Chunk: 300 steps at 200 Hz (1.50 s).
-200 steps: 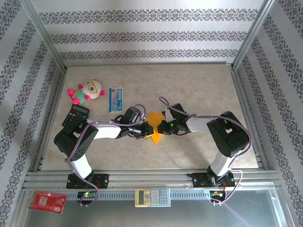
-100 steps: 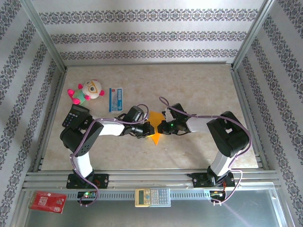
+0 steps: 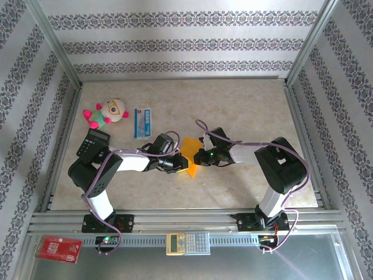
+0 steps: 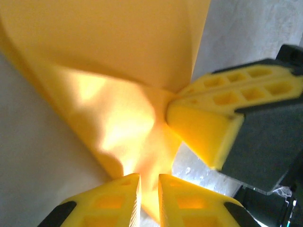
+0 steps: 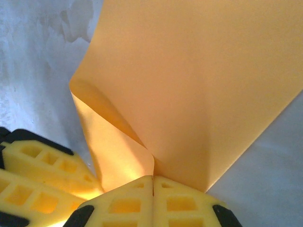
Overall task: Fold a paper plane with a square sheet of paper (pick it up from the middle)
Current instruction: Third fold the triangle at the center of the table.
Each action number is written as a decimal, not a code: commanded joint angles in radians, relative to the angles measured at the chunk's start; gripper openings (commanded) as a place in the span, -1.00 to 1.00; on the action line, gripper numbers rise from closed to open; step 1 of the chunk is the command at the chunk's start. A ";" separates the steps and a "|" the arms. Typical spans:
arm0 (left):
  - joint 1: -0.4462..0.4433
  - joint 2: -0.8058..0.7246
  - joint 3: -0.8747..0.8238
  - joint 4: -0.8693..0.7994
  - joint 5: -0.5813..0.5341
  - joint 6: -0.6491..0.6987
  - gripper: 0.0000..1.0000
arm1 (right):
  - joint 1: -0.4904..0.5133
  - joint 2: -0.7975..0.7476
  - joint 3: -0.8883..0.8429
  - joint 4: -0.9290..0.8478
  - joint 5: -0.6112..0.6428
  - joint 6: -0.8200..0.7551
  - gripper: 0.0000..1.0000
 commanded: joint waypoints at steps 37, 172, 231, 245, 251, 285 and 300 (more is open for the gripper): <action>-0.041 0.039 0.007 0.088 0.024 -0.049 -0.62 | -0.010 0.051 -0.022 -0.058 0.061 -0.022 -0.99; -0.013 0.004 0.066 -0.061 -0.032 0.030 -0.63 | -0.009 0.052 -0.023 -0.060 0.057 -0.024 -1.00; -0.010 0.088 0.096 -0.083 -0.042 0.058 -0.65 | -0.012 0.060 -0.025 -0.055 0.056 -0.026 -1.00; -0.010 0.080 0.097 -0.063 -0.034 0.053 -0.64 | -0.011 0.063 -0.026 -0.054 0.056 -0.028 -1.00; -0.008 0.073 0.099 -0.059 -0.032 0.056 -0.63 | -0.012 0.063 -0.027 -0.054 0.056 -0.028 -0.99; 0.013 0.012 0.092 -0.045 -0.026 0.063 -0.60 | -0.011 0.058 -0.033 -0.055 0.055 -0.030 -0.99; 0.033 0.004 0.089 -0.051 -0.027 0.063 -0.60 | -0.012 0.056 -0.034 -0.055 0.056 -0.030 -1.00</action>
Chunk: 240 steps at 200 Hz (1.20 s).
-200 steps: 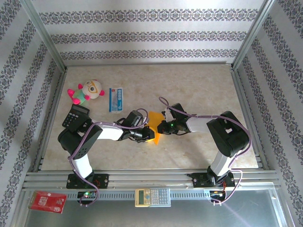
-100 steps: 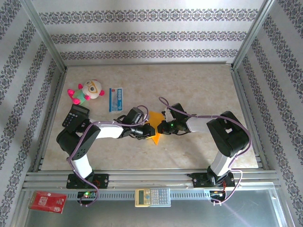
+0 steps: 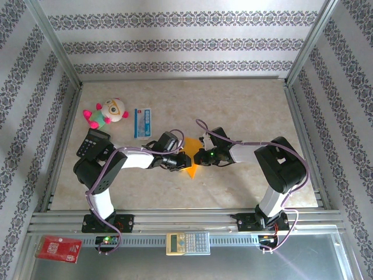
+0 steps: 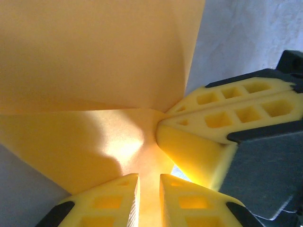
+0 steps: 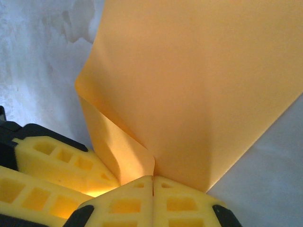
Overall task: Fold a paper plane with a square sheet of paper (pick it up from the middle)
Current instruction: Third fold the triangle at the center of the table.
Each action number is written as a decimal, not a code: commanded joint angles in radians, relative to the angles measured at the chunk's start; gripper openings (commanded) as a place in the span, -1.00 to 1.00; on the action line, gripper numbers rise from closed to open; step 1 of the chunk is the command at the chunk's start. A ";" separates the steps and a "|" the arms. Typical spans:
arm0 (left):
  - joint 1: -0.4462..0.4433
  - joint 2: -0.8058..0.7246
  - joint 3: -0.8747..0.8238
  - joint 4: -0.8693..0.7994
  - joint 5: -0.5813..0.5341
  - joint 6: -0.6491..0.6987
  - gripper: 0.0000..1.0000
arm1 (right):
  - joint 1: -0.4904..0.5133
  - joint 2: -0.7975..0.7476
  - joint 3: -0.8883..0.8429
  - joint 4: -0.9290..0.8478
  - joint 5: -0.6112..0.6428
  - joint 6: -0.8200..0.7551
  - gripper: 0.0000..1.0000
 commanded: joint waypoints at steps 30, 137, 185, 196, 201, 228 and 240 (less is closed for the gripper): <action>0.058 -0.030 0.034 -0.043 0.001 0.052 -0.60 | -0.006 0.052 -0.033 -0.062 0.072 -0.026 -1.00; 0.039 0.024 0.061 -0.053 0.037 0.063 -0.59 | -0.007 0.055 -0.027 -0.062 0.071 -0.027 -1.00; 0.031 0.025 0.028 -0.018 0.040 0.050 -0.57 | -0.007 0.058 -0.026 -0.062 0.069 -0.027 -1.00; 0.027 0.030 0.030 -0.024 0.039 0.056 -0.56 | -0.007 0.060 -0.025 -0.062 0.069 -0.028 -0.99; 0.027 0.036 0.033 -0.030 0.036 0.057 -0.56 | -0.007 0.058 -0.024 -0.062 0.068 -0.029 -1.00; 0.027 0.071 0.037 -0.053 0.025 0.059 -0.62 | -0.007 0.063 -0.015 -0.066 0.064 -0.032 -0.98; 0.027 0.078 0.039 -0.067 0.020 0.063 -0.64 | -0.008 0.060 -0.012 -0.067 0.062 -0.034 -0.98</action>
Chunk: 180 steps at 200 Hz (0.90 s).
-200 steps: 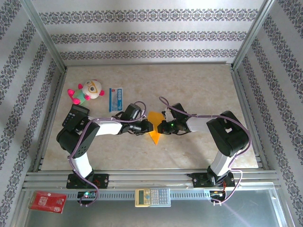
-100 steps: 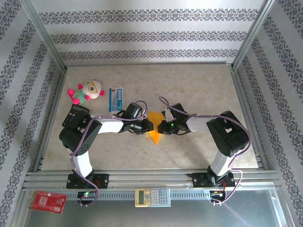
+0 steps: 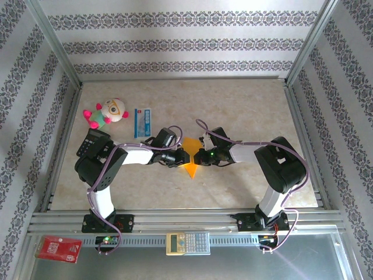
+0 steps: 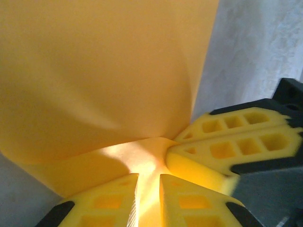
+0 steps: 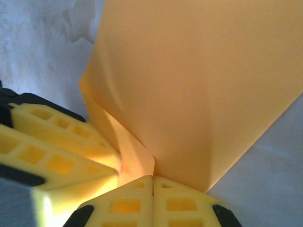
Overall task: Fold a paper plane with a square sheet of paper (pick it up from the middle)
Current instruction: Third fold the triangle at the center of the table.
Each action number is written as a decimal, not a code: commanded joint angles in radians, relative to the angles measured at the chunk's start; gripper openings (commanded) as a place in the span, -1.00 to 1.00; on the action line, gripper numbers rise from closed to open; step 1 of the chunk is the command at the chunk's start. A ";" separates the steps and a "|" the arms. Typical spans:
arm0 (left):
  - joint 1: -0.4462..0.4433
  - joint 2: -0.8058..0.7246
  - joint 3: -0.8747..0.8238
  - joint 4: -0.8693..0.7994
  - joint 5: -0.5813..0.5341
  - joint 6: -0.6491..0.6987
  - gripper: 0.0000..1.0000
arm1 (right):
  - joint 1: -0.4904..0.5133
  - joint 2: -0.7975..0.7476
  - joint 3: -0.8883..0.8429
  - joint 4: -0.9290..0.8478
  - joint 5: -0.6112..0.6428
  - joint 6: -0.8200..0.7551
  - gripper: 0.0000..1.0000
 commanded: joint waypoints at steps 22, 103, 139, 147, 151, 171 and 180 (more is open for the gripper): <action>-0.011 0.031 -0.009 -0.063 -0.030 0.037 -0.68 | -0.009 0.057 -0.004 -0.077 0.064 -0.035 -0.96; -0.011 0.034 -0.046 -0.085 -0.069 0.042 -0.74 | -0.046 -0.099 0.085 -0.249 0.074 -0.110 -0.63; -0.012 0.034 -0.048 -0.079 -0.069 0.035 -0.74 | -0.002 -0.192 -0.016 -0.137 -0.025 -0.023 -0.77; -0.011 0.034 -0.050 -0.079 -0.068 0.036 -0.74 | 0.020 -0.199 -0.043 -0.089 -0.051 0.004 -0.81; -0.011 0.033 -0.049 -0.079 -0.067 0.036 -0.74 | 0.032 -0.201 -0.055 -0.067 -0.060 0.017 -0.83; -0.011 0.034 -0.045 -0.082 -0.065 0.039 -0.75 | 0.102 -0.193 -0.078 0.005 -0.065 0.049 -0.90; -0.011 0.034 -0.044 -0.085 -0.068 0.042 -0.75 | 0.129 -0.178 -0.075 0.023 -0.056 0.054 -0.92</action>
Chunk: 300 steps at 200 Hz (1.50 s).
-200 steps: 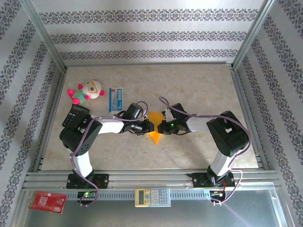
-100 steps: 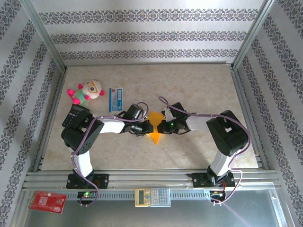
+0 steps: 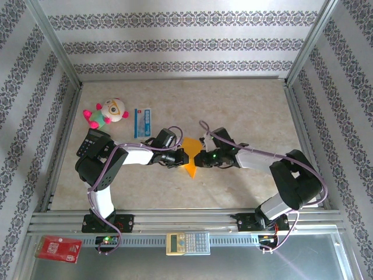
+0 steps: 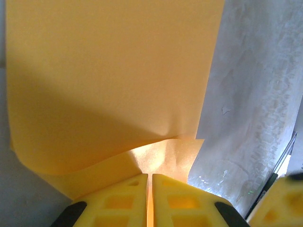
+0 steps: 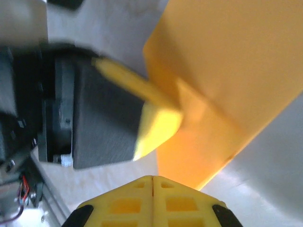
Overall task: Fold a paper plane with a square sheet of paper (pick it up from the middle)
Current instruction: Third fold the triangle at the center of the table.
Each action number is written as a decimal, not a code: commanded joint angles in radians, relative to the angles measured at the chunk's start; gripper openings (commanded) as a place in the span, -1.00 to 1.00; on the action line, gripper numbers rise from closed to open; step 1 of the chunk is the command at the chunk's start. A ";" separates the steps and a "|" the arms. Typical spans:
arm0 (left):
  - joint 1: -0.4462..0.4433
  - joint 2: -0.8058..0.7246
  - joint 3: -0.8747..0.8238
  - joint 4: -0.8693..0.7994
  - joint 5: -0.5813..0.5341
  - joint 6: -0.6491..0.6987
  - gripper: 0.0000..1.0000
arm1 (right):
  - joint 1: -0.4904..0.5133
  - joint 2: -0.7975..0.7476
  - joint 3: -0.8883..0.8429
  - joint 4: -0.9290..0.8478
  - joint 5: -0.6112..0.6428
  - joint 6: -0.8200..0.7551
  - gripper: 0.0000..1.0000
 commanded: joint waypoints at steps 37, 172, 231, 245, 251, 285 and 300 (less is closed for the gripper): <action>-0.010 0.029 -0.036 -0.086 -0.045 0.026 -0.74 | 0.099 0.104 0.009 0.150 -0.006 0.067 -0.96; -0.011 0.026 -0.038 -0.111 -0.061 0.041 -0.75 | 0.114 0.121 -0.130 0.099 0.032 0.075 -1.00; -0.010 0.027 -0.037 -0.123 -0.070 0.046 -0.75 | 0.136 0.048 -0.218 0.147 0.032 0.110 -1.00; -0.010 0.028 -0.037 -0.125 -0.070 0.047 -0.75 | 0.137 0.025 -0.234 0.154 0.029 0.111 -1.00; -0.010 0.028 -0.038 -0.126 -0.071 0.048 -0.75 | 0.136 0.018 -0.239 0.156 0.026 0.110 -1.00; -0.010 0.025 -0.042 -0.126 -0.072 0.046 -0.75 | 0.121 -0.039 -0.234 0.164 -0.026 0.114 -1.00; -0.010 0.025 -0.042 -0.124 -0.070 0.044 -0.75 | 0.109 -0.072 -0.216 0.171 -0.042 0.129 -1.00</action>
